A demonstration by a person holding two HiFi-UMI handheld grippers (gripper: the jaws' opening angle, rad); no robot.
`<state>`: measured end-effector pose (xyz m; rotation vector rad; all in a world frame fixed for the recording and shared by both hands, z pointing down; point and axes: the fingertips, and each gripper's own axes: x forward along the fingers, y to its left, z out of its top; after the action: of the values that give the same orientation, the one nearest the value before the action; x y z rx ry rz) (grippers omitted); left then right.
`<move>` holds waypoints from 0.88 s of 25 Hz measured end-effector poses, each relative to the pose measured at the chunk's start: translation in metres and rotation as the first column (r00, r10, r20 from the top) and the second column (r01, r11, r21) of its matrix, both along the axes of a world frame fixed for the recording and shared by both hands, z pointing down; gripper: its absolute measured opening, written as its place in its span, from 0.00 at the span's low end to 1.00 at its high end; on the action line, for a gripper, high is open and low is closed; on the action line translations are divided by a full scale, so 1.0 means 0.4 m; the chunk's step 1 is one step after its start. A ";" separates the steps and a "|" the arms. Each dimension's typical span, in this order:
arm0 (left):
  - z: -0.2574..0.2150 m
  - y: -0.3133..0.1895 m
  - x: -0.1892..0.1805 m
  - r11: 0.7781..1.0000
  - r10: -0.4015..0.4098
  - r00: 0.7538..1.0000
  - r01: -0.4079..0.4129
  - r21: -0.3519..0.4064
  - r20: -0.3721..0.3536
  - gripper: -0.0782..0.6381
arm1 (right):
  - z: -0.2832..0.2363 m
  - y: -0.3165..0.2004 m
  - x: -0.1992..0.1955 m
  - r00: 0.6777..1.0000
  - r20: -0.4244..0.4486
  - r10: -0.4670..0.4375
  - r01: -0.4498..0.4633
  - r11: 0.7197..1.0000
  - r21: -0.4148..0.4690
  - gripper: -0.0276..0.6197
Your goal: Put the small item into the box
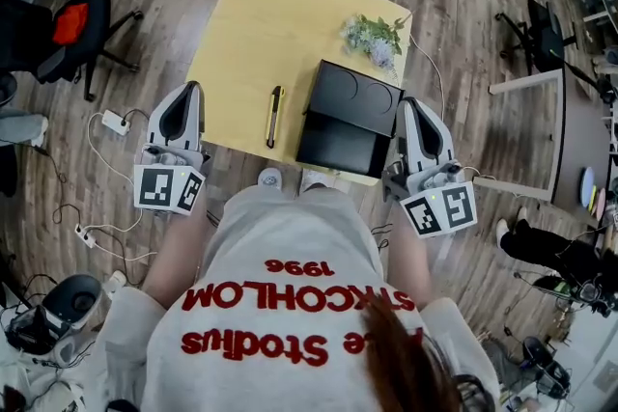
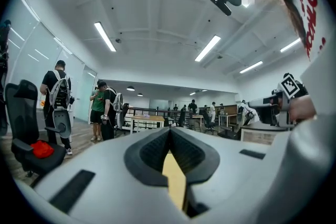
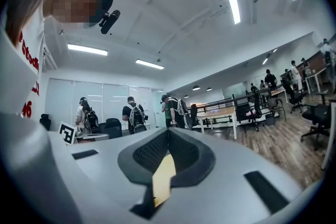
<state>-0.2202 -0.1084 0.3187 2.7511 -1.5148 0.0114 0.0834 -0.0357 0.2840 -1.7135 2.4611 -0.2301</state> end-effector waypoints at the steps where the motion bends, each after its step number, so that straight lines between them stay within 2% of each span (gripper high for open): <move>1: 0.003 -0.002 0.005 1.000 -0.011 1.000 0.011 -0.002 0.002 0.12 | 0.001 -0.010 0.005 1.000 0.001 -0.015 0.015 1.000 0.002 0.05; 5: 0.004 -0.017 0.045 0.999 -0.051 0.999 0.051 0.003 -0.009 0.12 | -0.002 -0.068 0.054 0.997 -0.003 -0.075 0.075 0.997 0.009 0.05; 9: -0.013 -0.030 0.079 0.996 -0.080 0.994 0.082 0.028 -0.070 0.12 | -0.012 -0.126 0.115 0.991 -0.003 -0.133 0.133 0.991 0.020 0.05; 13: -0.008 -0.054 0.096 0.991 -0.125 0.990 0.128 0.039 -0.057 0.12 | 0.002 -0.170 0.153 0.984 0.003 -0.180 0.180 0.983 0.020 0.05; 19: 0.045 -0.066 0.129 0.987 -0.160 0.987 0.160 -0.015 -0.019 0.12 | 0.022 -0.205 0.169 0.973 0.021 -0.230 0.229 0.973 0.011 0.05; 22: 0.085 -0.075 0.150 0.988 -0.146 0.989 0.144 -0.063 -0.014 0.12 | 0.032 -0.213 0.163 0.970 0.032 -0.240 0.240 0.971 0.003 0.05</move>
<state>-0.1602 -0.1383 0.3527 2.5806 -1.6763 0.0320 0.1485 -0.1209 0.2967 -1.3974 2.6411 -0.2810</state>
